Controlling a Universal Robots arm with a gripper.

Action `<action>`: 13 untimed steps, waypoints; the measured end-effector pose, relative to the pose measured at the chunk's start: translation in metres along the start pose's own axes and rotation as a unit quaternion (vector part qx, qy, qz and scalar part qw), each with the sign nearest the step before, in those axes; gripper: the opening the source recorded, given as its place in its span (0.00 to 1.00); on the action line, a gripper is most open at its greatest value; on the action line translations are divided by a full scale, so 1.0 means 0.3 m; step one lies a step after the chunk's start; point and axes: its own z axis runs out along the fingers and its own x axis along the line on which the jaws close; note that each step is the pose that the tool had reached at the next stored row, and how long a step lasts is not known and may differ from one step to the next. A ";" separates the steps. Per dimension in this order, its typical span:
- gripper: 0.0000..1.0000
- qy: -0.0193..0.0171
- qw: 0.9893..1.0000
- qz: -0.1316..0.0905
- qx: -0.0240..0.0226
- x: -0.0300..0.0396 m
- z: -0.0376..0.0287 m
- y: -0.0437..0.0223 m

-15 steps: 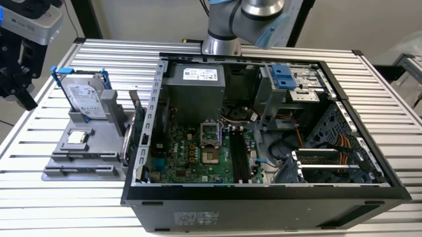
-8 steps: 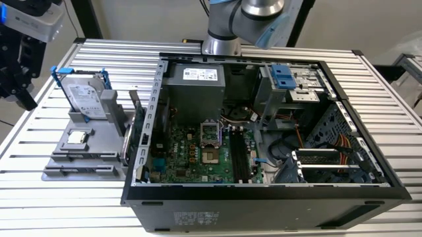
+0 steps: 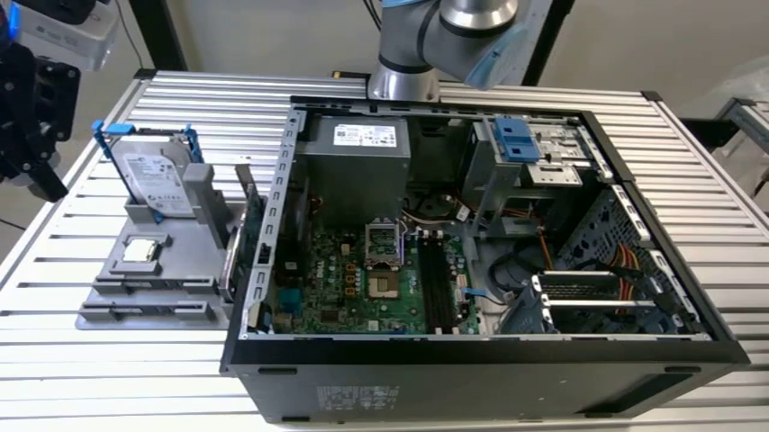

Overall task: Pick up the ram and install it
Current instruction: 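Pick up the ram and move it above insertion slot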

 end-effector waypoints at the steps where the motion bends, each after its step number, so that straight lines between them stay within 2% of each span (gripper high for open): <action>1: 0.00 0.000 1.000 -0.006 0.000 0.000 0.000 0.000; 4: 0.00 0.001 1.000 -0.024 0.000 0.000 0.000 0.000; 7: 0.00 0.002 0.999 -0.047 0.001 0.000 0.000 0.000; 10: 0.00 0.003 0.997 -0.072 0.002 0.000 0.000 0.000; 13: 0.00 0.004 0.995 -0.096 0.002 0.000 0.000 0.000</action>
